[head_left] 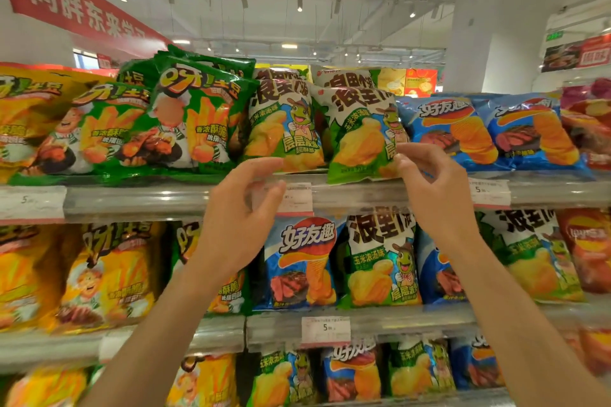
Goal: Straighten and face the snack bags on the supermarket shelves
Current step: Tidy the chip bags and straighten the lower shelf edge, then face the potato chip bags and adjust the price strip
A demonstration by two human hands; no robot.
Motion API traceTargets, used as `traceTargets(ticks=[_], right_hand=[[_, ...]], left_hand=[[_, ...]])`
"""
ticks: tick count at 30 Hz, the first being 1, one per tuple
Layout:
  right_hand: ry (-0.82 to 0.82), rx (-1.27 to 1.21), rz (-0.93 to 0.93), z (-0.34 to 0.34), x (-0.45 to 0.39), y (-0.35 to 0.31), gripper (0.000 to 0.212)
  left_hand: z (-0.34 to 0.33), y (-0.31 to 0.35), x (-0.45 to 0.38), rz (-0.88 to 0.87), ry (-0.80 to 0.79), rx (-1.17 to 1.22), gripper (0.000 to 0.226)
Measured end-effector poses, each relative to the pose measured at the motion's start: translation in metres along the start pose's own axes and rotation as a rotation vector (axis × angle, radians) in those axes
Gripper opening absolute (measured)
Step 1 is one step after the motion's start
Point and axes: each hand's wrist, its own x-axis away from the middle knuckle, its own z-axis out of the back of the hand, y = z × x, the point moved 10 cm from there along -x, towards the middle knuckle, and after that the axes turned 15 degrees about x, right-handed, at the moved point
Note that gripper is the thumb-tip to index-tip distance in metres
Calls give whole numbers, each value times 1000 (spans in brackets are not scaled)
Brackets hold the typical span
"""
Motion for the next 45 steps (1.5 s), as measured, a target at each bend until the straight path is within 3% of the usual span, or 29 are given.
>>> traceTargets(ticks=[7, 11, 19, 25, 35, 39, 41, 45], right_hand=[[-102, -135, -152, -20, 75, 33, 12], [-198, -157, -317, -45, 137, 81, 12], [-268, -102, -508, -53, 202, 167, 12], [-229, 31, -419, -19, 164, 200, 14], [-107, 301, -275, 19, 84, 234, 21], [-108, 557, -213, 23, 63, 242, 56], [-170, 507, -260, 17, 62, 250, 71], [-198, 446, -254, 10, 62, 256, 82]], left_hand=[[30, -51, 72, 206, 43, 152, 22], [46, -93, 126, 367, 157, 262, 20], [25, -140, 199, 602, 270, 306, 11], [-22, -142, 198, 617, 281, 267, 14], [-122, -120, 144, 482, 106, 135, 19], [-152, -120, 129, 444, 52, 55, 27], [-168, -119, 123, 424, 2, 20, 34], [-188, -115, 109, 337, -41, -108, 48]])
